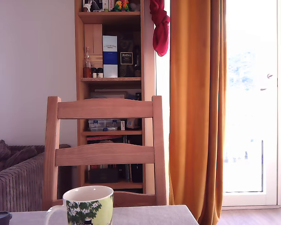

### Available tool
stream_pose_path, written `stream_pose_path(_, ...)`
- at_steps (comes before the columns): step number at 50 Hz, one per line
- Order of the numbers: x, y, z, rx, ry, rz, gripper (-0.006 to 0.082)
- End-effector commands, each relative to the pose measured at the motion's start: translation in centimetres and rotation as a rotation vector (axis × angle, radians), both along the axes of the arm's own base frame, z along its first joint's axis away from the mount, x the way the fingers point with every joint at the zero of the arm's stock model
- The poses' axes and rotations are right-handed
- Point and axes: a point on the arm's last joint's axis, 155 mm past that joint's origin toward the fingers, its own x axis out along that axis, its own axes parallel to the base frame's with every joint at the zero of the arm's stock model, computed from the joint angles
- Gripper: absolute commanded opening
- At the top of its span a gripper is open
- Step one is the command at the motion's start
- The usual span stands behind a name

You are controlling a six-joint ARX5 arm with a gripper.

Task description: Pick the grey coffee capsule and place it inside the green coffee cup

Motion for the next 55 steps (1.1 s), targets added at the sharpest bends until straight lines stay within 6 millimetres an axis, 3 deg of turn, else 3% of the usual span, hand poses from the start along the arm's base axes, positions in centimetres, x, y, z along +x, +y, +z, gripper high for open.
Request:
stream_pose_path(1, 0.0, 0.5, -3.6, -0.152, 0.114, 0.001, -0.0015)
stream_pose_path(15, 0.0, 0.0, -3.2, -0.225, 0.103, -0.028, -0.0015)
stream_pose_path(22, -0.5, -3.6, -2.1, -0.354, 0.097, -0.226, -0.0013)
stream_pose_path(31, -1.6, -7.1, -2.4, -0.456, 0.166, -0.399, -0.0014)
stream_pose_path(41, -2.0, -8.2, -4.9, -0.505, 0.290, -0.421, -0.0015)
stream_pose_path(52, -1.5, -7.2, -7.5, -0.492, 0.382, -0.320, 0.0013)
stream_pose_path(55, -1.5, -7.3, -8.1, -0.491, 0.407, -0.316, 0.0131)
